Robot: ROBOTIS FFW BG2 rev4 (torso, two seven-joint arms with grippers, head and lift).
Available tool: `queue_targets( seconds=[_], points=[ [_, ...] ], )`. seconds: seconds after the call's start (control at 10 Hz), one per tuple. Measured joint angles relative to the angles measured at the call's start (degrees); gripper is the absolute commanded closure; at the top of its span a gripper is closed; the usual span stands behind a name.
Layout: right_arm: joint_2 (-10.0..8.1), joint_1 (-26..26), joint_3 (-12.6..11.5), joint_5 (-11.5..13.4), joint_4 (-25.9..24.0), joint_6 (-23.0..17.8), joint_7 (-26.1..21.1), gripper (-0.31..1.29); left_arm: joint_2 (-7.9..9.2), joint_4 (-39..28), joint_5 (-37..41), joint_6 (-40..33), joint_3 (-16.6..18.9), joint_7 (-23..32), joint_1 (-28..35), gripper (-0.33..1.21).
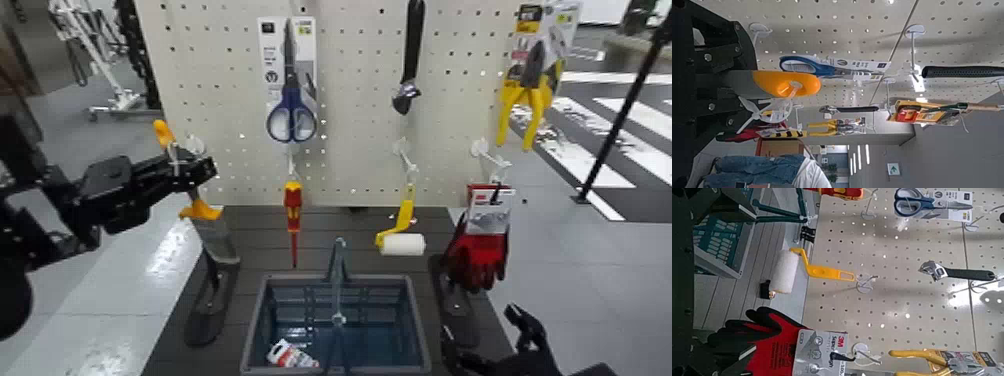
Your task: Put the yellow paint brush into the crate.
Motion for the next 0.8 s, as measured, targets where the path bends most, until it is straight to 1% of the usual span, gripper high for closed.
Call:
queue_targets(
  seconds=[0.2, 0.4, 0.5, 0.8],
  points=[
    [0.04, 0.03, 0.0, 0.04, -0.08, 0.06, 0.0, 0.15, 0.0, -0.52, 1.08, 0.18, -0.52, 0.32, -0.14, 1.07],
    [0.09, 0.01, 0.03, 0.09, -0.1, 0.13, -0.02, 0.15, -0.1, -0.65, 3.51, 0.09, -1.8, 0.84, -0.33, 1.08],
    [0.09, 0.0, 0.07, 0.09, -0.1, 0.16, -0.08, 0.15, -0.17, -0.51, 4.75, -0.16, -2.26, 1.03, -0.36, 1.17],
    [0.09, 0.0, 0.09, 0.17, -0.1, 0.2, -0.09, 0.15, -0.19, -0.51, 6.81, -0.29, -3.23, 1.48, -0.49, 1.18]
  ],
)
